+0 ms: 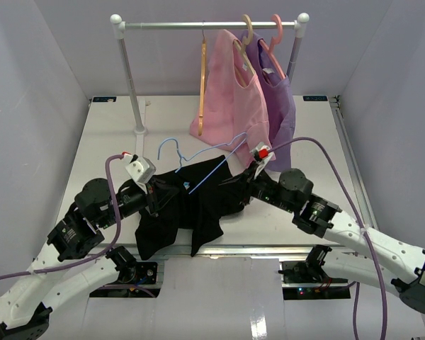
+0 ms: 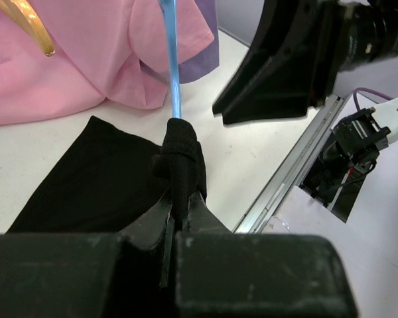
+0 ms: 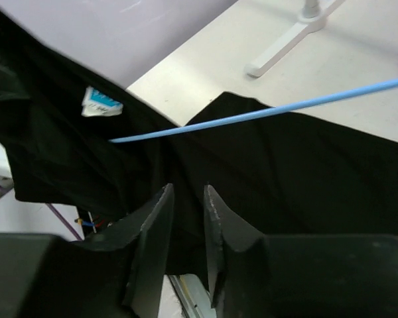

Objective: Place the t-shirt on the hanger

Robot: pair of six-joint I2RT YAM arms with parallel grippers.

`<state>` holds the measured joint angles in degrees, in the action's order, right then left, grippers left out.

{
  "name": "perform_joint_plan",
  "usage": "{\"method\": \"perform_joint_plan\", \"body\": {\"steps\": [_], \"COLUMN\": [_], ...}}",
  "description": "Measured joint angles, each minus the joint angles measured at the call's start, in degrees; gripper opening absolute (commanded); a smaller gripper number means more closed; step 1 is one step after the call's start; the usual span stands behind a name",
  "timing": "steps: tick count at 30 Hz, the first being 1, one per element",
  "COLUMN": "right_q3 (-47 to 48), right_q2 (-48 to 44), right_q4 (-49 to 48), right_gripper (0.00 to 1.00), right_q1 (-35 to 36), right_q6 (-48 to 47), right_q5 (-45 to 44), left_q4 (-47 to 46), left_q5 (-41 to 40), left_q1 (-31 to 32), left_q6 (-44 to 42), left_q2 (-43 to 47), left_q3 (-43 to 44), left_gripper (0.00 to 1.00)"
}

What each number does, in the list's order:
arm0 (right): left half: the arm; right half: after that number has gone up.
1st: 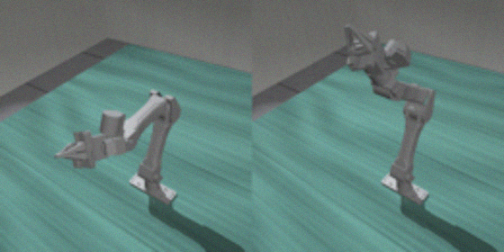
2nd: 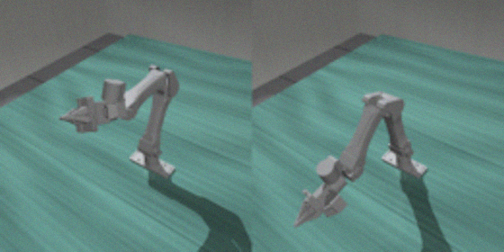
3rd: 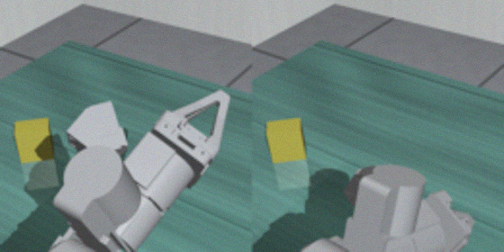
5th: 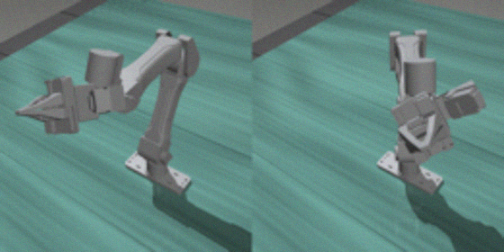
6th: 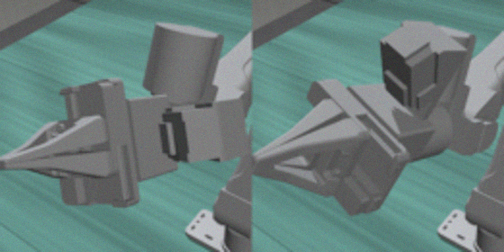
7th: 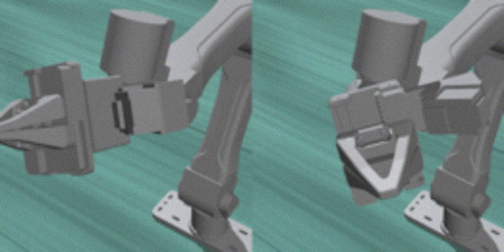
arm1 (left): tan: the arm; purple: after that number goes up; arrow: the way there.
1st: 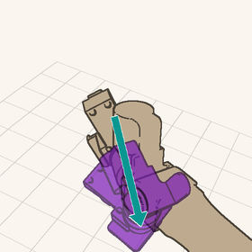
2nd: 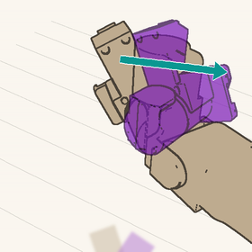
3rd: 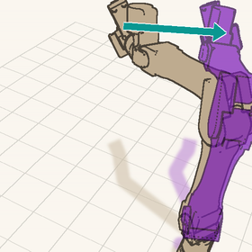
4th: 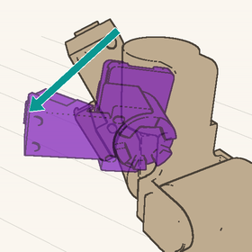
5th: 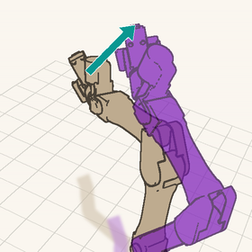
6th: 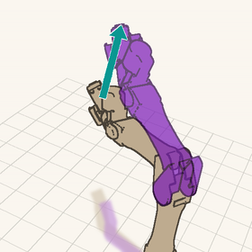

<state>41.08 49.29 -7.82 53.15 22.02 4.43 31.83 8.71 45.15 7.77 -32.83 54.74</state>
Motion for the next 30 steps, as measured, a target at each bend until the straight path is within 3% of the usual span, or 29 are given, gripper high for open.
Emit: {"method": "perform_joint_plan", "body": {"steps": [6, 10, 30], "right_q3": [-0.13, -1.38, -2.62], "right_q2": [6.09, 8.11, 19.72], "right_q4": [-4.67, -8.35, -16.11], "right_gripper": [0.24, 0.24, 0.31], "right_q1": [11.93, 15.94, 17.92], "right_q6": [-1.62, -2.7, -4.32], "right_q5": [-5.87, -8.69, -14.78], "left_q4": [-2.24, -2.49, -3.56], "left_q5": [-1.16, -1.29, 0.55], "left_q1": [0.0, 0.0, 0.0], "left_q6": [1.47, 2.16, 3.89], "left_q2": [1.24, 1.46, 2.99], "left_q3": [-4.32, -4.8, -4.8], "left_gripper": [0.0, 0.0, 0.0]}}
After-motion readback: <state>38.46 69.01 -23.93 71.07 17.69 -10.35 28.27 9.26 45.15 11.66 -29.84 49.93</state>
